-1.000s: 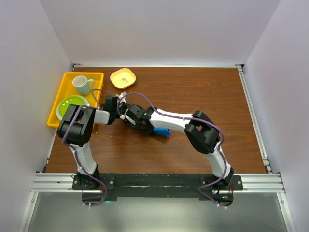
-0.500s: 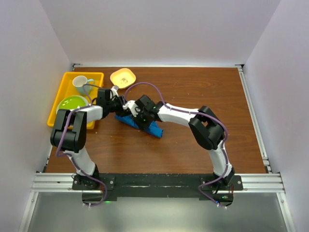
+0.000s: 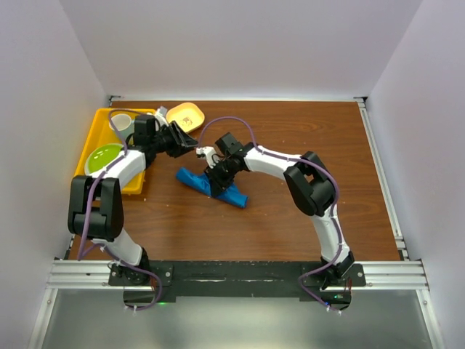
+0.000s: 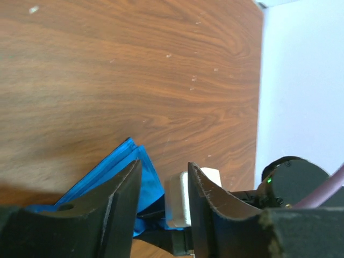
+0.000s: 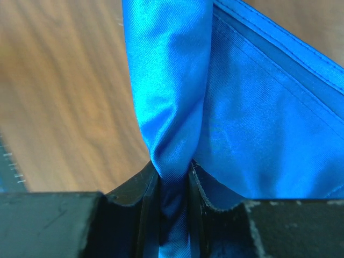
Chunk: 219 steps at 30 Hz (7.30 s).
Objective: Fold the napkin, place the utensils inside, and roll it up
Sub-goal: Roll the napkin with the utensil
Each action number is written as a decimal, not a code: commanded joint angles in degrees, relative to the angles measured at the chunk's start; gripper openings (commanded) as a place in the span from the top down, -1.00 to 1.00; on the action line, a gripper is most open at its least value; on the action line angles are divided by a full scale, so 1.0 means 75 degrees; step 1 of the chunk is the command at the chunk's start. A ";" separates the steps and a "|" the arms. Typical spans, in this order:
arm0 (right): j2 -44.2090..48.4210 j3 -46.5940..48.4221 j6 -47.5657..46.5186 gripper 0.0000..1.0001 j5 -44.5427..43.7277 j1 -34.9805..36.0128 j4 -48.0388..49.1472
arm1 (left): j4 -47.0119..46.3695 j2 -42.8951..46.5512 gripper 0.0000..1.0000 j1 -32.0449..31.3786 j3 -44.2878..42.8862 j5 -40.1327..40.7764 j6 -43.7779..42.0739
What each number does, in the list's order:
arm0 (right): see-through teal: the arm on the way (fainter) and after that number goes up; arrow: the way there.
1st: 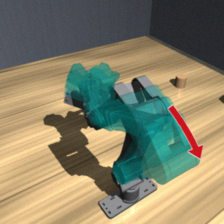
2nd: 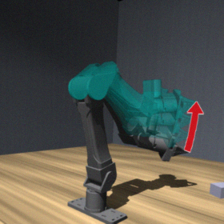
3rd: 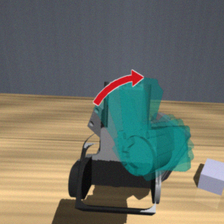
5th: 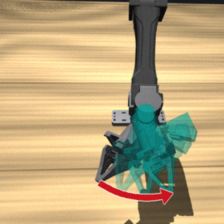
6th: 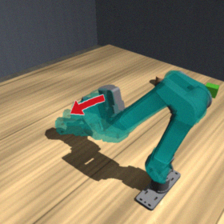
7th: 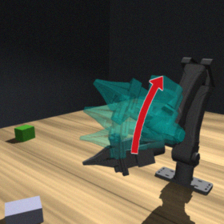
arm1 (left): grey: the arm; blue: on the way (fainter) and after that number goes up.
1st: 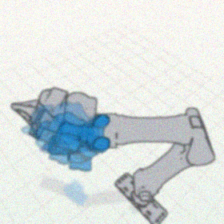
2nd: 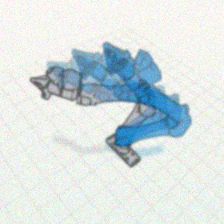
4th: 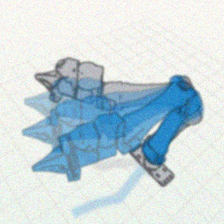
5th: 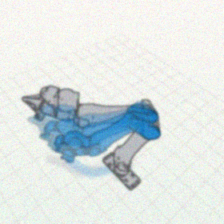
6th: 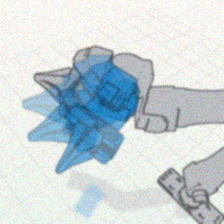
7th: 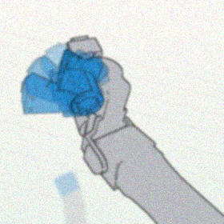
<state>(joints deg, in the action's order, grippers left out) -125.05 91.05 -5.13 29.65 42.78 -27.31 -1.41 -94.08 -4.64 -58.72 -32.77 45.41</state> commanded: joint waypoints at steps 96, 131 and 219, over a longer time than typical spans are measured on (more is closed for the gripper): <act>-0.1314 0.1290 0.1926 -0.26 0.2398 -0.1814 -0.1983 | 0.0516 -0.0545 0.95 -0.1560 0.1080 -0.1067 -0.0043; -0.0191 0.1221 0.1422 -0.23 0.1488 -0.2248 -0.1831 | 0.0820 -0.1237 0.13 -0.1760 0.0048 -0.0951 0.0755; -0.0024 0.0246 -0.0935 -0.10 -0.3650 -0.0419 -0.0975 | 0.3399 0.0088 -0.19 0.0233 -0.0304 0.0247 -0.0991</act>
<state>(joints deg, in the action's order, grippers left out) -121.21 90.08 -17.93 -4.10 40.97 -29.65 25.30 -92.73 -3.40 -60.69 -26.68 40.99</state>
